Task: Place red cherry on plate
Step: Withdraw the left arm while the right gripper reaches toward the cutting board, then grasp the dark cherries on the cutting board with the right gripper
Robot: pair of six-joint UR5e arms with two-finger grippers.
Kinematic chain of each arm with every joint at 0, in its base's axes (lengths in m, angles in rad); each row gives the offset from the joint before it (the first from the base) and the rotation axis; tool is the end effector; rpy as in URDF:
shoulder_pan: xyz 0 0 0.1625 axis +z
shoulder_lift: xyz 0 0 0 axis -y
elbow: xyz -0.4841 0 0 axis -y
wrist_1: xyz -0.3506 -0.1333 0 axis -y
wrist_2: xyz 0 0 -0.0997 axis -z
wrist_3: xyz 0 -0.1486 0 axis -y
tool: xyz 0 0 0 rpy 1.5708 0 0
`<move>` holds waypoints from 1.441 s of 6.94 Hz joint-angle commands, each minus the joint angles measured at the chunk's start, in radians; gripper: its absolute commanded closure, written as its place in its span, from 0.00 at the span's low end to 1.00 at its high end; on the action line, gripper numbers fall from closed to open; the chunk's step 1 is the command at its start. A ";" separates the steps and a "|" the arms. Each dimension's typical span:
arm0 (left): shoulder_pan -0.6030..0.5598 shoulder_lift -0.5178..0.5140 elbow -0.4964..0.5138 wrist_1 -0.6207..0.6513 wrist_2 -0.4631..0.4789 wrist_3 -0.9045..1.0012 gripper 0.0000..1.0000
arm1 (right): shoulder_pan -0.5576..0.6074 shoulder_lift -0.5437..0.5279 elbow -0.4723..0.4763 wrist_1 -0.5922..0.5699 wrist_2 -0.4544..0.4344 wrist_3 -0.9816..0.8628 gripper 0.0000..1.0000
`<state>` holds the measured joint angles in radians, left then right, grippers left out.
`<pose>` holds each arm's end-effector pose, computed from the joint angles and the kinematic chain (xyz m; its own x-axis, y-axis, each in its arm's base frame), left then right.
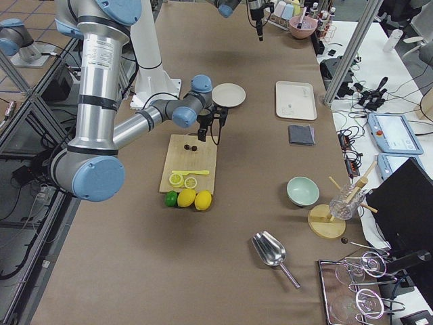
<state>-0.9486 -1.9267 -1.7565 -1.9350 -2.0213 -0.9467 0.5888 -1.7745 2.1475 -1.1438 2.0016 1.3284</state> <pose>0.3149 -0.5567 0.4396 0.6026 0.0624 -0.7956 0.2214 0.9447 0.2418 -0.2888 -0.2785 0.5314 0.6238 0.1543 0.7662 -0.1090 0.9879 -0.1103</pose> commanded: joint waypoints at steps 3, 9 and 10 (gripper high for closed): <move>-0.002 0.068 0.011 -0.101 -0.004 0.026 0.02 | -0.151 -0.095 -0.055 0.136 -0.096 0.012 0.02; 0.001 0.074 0.008 -0.105 -0.002 0.026 0.02 | -0.205 -0.092 -0.041 0.130 -0.099 0.020 1.00; 0.001 0.074 0.008 -0.105 -0.002 0.026 0.02 | -0.198 -0.094 -0.038 0.130 -0.102 0.020 1.00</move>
<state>-0.9480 -1.8546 -1.7477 -2.0401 -2.0233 -0.9204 0.3860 -1.8671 2.1052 -1.0135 1.9014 1.3483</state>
